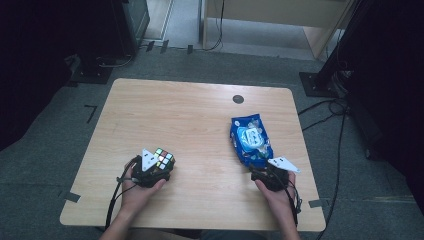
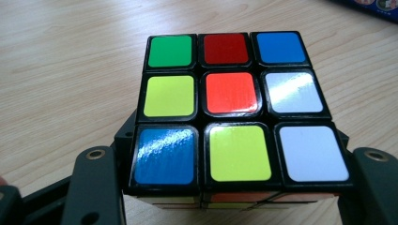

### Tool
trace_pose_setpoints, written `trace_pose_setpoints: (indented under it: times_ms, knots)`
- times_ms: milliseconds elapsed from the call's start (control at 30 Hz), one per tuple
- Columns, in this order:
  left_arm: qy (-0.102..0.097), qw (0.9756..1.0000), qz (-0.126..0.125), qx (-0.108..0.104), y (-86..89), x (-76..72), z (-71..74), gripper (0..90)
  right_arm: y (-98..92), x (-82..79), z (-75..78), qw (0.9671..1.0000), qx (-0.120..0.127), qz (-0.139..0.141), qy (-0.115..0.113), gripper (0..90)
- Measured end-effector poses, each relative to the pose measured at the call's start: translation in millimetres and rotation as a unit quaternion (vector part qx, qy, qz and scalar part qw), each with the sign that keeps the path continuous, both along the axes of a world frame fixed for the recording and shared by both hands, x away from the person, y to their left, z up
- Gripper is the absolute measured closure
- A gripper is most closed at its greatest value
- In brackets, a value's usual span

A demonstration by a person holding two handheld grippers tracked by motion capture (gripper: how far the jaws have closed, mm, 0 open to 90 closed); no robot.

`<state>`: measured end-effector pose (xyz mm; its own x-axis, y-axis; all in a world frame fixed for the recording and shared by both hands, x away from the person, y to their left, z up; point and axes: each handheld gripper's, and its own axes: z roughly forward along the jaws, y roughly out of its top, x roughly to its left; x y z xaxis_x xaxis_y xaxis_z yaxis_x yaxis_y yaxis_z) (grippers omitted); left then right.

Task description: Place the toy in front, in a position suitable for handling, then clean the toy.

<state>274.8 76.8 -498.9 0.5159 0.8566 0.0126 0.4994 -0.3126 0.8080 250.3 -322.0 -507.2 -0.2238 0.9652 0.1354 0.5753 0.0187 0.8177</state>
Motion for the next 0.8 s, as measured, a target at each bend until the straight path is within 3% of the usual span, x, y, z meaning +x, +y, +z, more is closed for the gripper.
trace_pose_setpoints:
  times_ms: [267,400,433,500,633,800]
  knots:
    - [0.001,1.0,0.002,-0.005,3.3,1.9,-0.4,33.7,-12.3,-2.0,4.7,0.9995,0.012,-0.025,-0.015,29.3]
    - [0.0,1.0,0.004,-0.004,4.5,1.5,-0.2,33.8,-16.3,-2.4,6.1,0.9991,0.019,-0.034,-0.017,32.5]
    - [0.001,1.0,0.004,-0.004,5.8,1.3,-0.1,33.8,-19.1,-2.2,6.8,0.999,0.018,-0.037,-0.019,39.4]
    - [-0.001,1.0,0.003,-0.007,7.2,1.1,-0.1,33.8,-22.3,-2.4,9.0,0.999,0.018,-0.036,-0.019,44.5]
    - [0.005,1.0,0.003,-0.004,8.5,2.8,0.7,33.8,-30.8,-3.4,13.3,0.9981,0.027,-0.047,-0.031,50.1]
    - [0.004,0.9999,0.009,-0.011,10.8,2.8,1.2,33.8,-41.7,-5.2,13.2,0.9966,0.028,-0.074,-0.023,56.4]
